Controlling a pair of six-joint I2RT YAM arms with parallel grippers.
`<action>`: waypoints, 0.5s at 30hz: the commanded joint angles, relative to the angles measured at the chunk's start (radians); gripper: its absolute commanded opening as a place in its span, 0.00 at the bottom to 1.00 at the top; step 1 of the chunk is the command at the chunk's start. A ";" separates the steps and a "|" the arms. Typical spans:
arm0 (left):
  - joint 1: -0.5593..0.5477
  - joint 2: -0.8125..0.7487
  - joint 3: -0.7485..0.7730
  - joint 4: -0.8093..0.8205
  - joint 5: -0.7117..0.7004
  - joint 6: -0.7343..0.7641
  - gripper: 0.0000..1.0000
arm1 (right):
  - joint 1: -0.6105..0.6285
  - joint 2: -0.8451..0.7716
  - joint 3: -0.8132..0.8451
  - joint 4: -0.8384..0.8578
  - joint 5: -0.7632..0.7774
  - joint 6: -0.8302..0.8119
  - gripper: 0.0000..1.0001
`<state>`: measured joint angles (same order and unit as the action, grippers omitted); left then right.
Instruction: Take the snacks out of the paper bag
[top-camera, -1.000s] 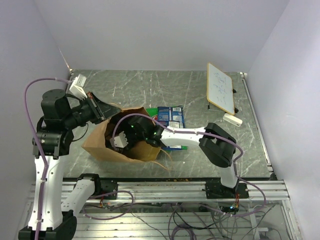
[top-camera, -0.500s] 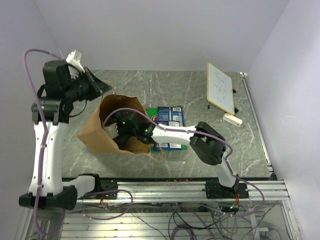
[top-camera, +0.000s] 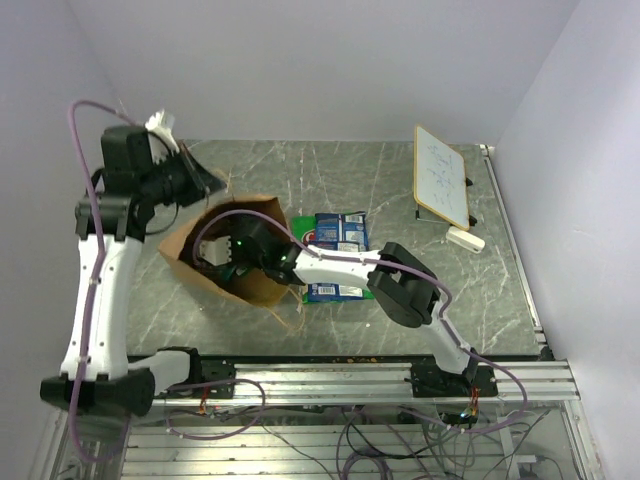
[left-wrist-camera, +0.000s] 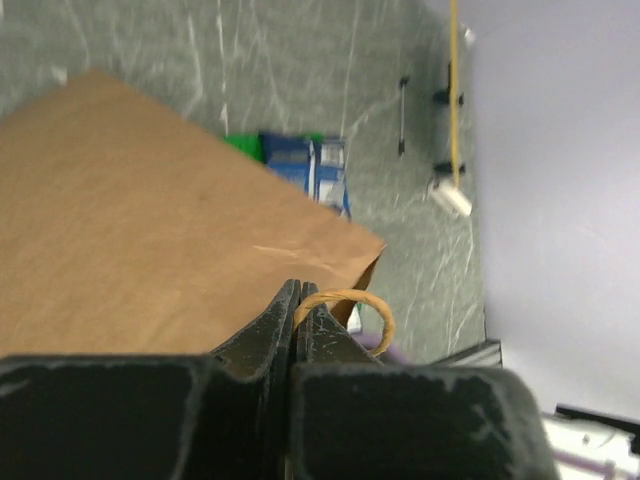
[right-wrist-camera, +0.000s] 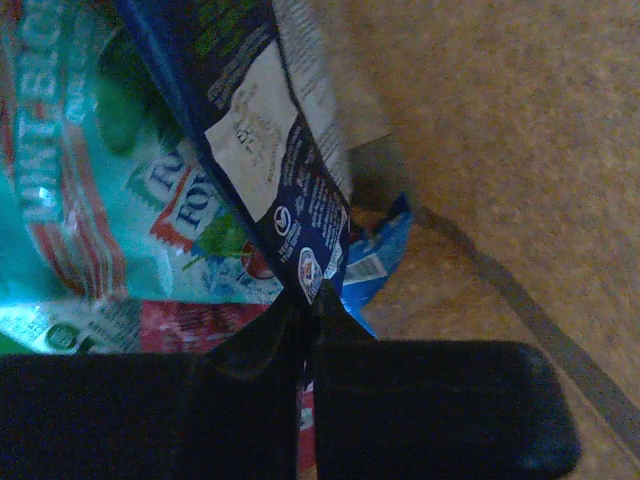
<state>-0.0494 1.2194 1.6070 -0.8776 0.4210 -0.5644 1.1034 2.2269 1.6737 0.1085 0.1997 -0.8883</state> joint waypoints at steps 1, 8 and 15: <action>-0.004 -0.180 -0.200 -0.028 0.018 0.009 0.07 | -0.002 -0.069 -0.085 0.007 0.025 0.020 0.00; -0.004 -0.355 -0.385 0.023 0.065 -0.137 0.07 | 0.000 -0.173 -0.164 -0.039 -0.025 0.072 0.00; -0.004 -0.371 -0.360 0.028 0.050 -0.169 0.07 | -0.001 -0.301 -0.278 -0.024 -0.097 0.101 0.00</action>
<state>-0.0494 0.8547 1.2381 -0.8669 0.4576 -0.6979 1.1118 2.0186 1.4227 0.0566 0.1429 -0.8436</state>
